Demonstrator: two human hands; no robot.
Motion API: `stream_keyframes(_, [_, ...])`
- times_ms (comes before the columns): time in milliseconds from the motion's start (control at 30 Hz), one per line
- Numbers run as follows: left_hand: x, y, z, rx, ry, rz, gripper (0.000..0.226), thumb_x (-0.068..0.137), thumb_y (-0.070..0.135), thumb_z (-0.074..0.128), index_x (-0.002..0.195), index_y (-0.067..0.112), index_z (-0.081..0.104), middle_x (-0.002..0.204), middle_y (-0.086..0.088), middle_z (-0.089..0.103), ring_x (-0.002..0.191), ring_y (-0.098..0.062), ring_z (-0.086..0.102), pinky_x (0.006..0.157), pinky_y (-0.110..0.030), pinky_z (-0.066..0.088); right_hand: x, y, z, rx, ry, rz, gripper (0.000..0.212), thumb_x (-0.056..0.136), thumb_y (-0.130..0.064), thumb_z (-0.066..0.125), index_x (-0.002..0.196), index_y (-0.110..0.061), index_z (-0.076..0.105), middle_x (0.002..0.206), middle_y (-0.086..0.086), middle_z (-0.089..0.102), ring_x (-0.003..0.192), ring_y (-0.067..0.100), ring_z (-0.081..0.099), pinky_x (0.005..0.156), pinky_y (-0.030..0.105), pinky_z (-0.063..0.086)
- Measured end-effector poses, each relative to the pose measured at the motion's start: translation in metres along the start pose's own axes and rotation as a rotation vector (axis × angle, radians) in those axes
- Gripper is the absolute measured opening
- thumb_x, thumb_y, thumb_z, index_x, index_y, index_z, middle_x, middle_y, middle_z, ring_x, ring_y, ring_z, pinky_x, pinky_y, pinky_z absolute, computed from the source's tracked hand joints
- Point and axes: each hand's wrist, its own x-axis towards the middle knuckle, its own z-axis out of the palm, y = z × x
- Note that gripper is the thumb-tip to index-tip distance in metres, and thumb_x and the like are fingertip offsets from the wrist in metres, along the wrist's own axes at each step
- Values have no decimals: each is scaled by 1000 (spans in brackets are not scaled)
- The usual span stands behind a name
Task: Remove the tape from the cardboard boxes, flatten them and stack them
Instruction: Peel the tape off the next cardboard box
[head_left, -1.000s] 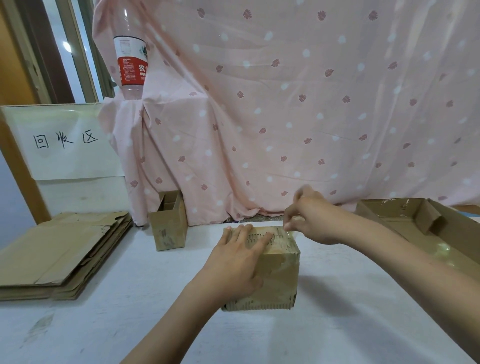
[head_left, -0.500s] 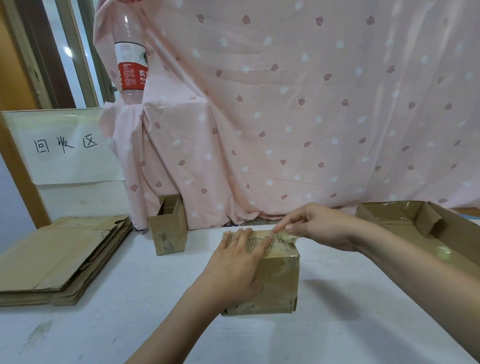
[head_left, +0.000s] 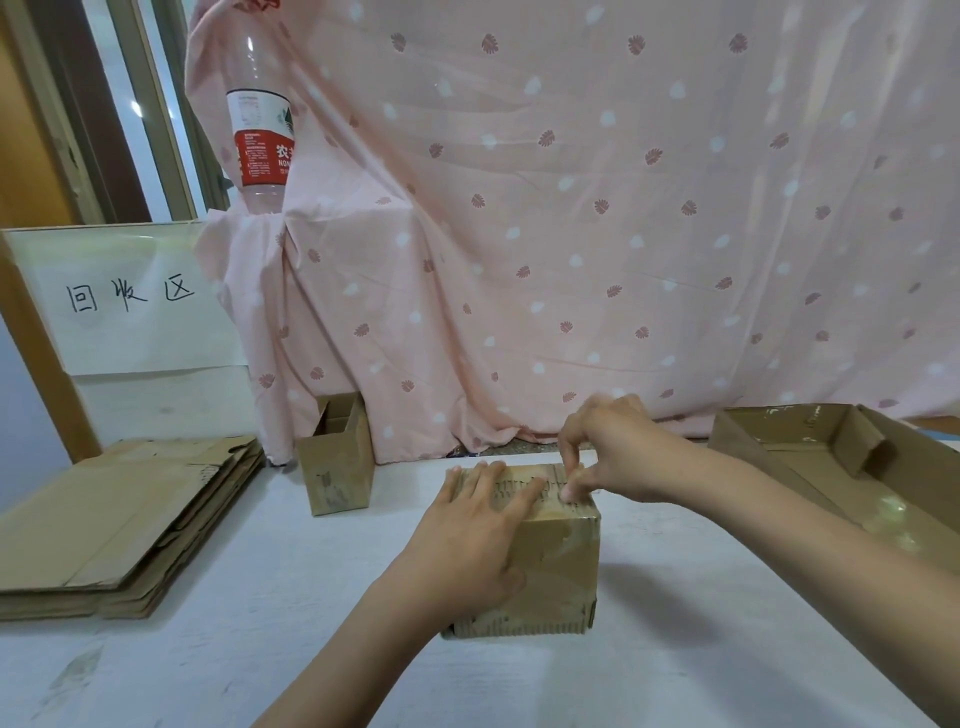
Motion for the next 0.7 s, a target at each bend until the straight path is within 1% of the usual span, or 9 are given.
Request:
stream_keyframes(67, [-1, 0, -1, 2, 0, 3, 91, 87, 44, 55, 156, 33, -3, 159, -16, 7, 150, -30, 5, 123, -48, 3, 1, 2, 3, 31, 0, -1, 22, 75, -38, 84, 77, -25, 66, 116, -8, 50, 114, 20, 39, 89, 29, 34])
stream_keyframes(133, [-1, 0, 0, 6, 2, 5, 91, 87, 44, 55, 156, 33, -4, 160, -15, 8, 150, -30, 6, 123, -48, 3, -1, 4, 6, 151, -15, -43, 22, 86, -36, 76, 80, -19, 63, 114, -13, 62, 115, 13, 53, 85, 26, 38])
stream_keyframes(267, [3, -4, 0, 2, -5, -11, 90, 87, 46, 54, 156, 32, -1, 158, -14, 11, 149, -29, 10, 123, -47, 5, -7, -3, 20, 290, 27, 19, 35, 97, -53, 52, 107, -19, 54, 97, -8, 65, 86, 6, 57, 68, 22, 40])
stream_keyframes(300, [3, -5, 0, 1, -6, -16, 88, 87, 46, 54, 156, 31, 3, 158, -13, 13, 148, -30, 12, 123, -46, 6, -7, -5, 23, 360, -8, 41, 48, 94, -59, 51, 124, -21, 48, 111, -6, 65, 96, 6, 57, 75, 21, 41])
stream_keyframes(367, [4, -5, -4, -11, 7, -13, 80, 87, 47, 54, 154, 29, 13, 157, -11, 17, 146, -30, 17, 123, -42, 8, -4, -10, 26, 385, -124, 27, 97, 83, -68, 59, 156, -26, 10, 145, -2, 50, 130, 11, 48, 101, 24, 38])
stream_keyframes(433, [2, -3, -7, -33, 10, -13, 80, 89, 46, 54, 155, 28, 13, 158, -10, 16, 147, -27, 16, 123, -40, 5, 0, -14, 18, 181, -266, -6, 124, 76, -67, 71, 157, -30, -16, 159, -1, 33, 144, 19, 34, 111, 28, 33])
stream_keyframes(533, [-3, -3, -8, -55, 4, -28, 83, 91, 49, 57, 156, 30, 10, 161, -8, 13, 149, -23, 14, 124, -40, 1, 5, -16, 3, -106, -397, -19, 127, 72, -56, 82, 159, -27, -5, 155, -7, 35, 137, 19, 38, 99, 25, 36])
stream_keyframes(633, [-8, -5, -7, -42, 74, -64, 80, 91, 46, 58, 155, 31, 12, 159, -1, 18, 150, -20, 13, 124, -44, 3, 3, -19, -5, -37, -333, 23, 110, 66, -54, 86, 153, -33, 22, 111, -19, 52, 106, 13, 51, 88, 26, 44])
stream_keyframes(700, [-9, -5, -11, -10, 173, -100, 74, 90, 30, 56, 153, 25, 17, 152, -2, 25, 147, -24, 22, 123, -46, 11, 3, -22, -5, 58, -230, 130, 93, 66, -63, 80, 142, -35, 36, 113, -13, 58, 100, 14, 60, 91, 32, 52])
